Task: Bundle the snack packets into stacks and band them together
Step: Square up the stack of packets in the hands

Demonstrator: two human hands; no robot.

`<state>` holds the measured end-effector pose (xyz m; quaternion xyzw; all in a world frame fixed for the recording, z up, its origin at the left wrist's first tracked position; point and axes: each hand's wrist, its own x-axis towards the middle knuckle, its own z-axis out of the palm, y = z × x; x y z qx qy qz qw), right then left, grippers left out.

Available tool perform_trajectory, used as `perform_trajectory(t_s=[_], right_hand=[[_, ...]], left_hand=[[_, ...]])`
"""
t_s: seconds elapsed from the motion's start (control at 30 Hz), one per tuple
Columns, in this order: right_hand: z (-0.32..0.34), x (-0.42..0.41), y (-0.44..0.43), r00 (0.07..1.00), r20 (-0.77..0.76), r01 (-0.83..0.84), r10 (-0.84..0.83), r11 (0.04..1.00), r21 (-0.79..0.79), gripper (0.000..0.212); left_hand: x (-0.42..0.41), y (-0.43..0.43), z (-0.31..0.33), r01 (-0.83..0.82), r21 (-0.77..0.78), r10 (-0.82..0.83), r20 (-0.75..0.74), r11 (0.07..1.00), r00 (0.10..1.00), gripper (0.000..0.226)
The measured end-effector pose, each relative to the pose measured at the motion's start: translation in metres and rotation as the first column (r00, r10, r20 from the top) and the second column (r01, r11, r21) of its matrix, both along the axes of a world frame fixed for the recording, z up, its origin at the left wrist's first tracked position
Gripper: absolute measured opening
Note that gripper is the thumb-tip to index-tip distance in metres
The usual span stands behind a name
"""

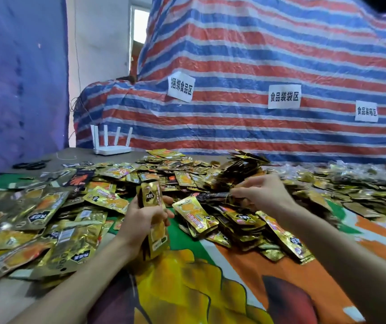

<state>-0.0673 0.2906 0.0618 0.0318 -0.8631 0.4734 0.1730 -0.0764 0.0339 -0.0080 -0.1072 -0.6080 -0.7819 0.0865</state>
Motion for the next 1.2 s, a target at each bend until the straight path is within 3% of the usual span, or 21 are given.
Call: perform_trajectory(t_s=[0.13,0.2,0.37,0.43,0.5,0.57,0.63,0.77,0.83,0.93,1.13,1.2], right_hand=[[-0.025,-0.023,-0.075,0.965,0.093,-0.222,0.244,0.954,-0.201,0.005],[-0.037,-0.033,-0.099,0.936,0.107,-0.306,0.336,0.924,-0.228,0.004],[-0.065,-0.049,-0.114,0.948,0.051,-0.302,0.315,0.938,-0.170,0.007],[-0.071,-0.051,-0.110,0.938,0.055,-0.332,0.343,0.932,-0.147,0.011],[-0.071,-0.051,-0.104,0.915,0.078,-0.365,0.396,0.896,-0.254,0.009],[-0.068,-0.052,-0.100,0.881,0.074,-0.397,0.468,0.814,-0.425,0.012],[-0.064,-0.052,-0.098,0.841,0.056,-0.419,0.539,0.712,-0.563,0.020],[-0.053,-0.046,-0.093,0.706,0.011,-0.427,0.708,0.438,-0.791,0.013],[-0.052,-0.045,-0.090,0.701,0.024,-0.423,0.713,0.442,-0.791,0.012],[-0.053,-0.044,-0.091,0.707,0.048,-0.445,0.706,0.496,-0.746,0.013],[-0.046,-0.040,-0.089,0.680,-0.263,-0.472,0.684,0.134,-0.872,0.027],[-0.046,-0.039,-0.087,0.673,-0.287,-0.456,0.682,0.076,-0.887,0.033]], left_hand=[[-0.001,-0.002,0.000,0.014,0.000,-0.014,0.108,1.000,0.994,0.034],[-0.002,-0.005,0.000,-0.010,0.021,0.006,0.159,1.000,0.987,0.036],[-0.011,-0.010,0.000,-0.213,-0.102,0.224,0.110,0.972,0.968,0.029],[-0.015,-0.013,0.002,-0.213,-0.068,0.220,0.131,0.975,0.967,0.032],[-0.016,-0.015,0.004,-0.142,-0.026,0.145,0.189,0.989,0.971,0.044],[-0.015,-0.017,0.003,-0.081,-0.032,0.086,0.218,0.996,0.972,0.053],[-0.012,-0.016,0.006,-0.006,-0.017,0.009,0.229,1.000,0.973,0.045],[-0.007,-0.019,0.008,0.335,0.179,-0.373,0.264,0.925,0.889,0.051],[-0.006,-0.017,0.008,0.414,0.217,-0.460,0.250,0.884,0.852,0.054],[-0.008,-0.017,0.008,0.389,0.318,-0.464,0.205,0.865,0.862,0.052],[-0.010,-0.020,0.008,0.353,0.414,-0.454,0.173,0.839,0.874,0.043],[-0.009,-0.018,0.010,0.372,0.433,-0.475,0.158,0.821,0.865,0.041]])
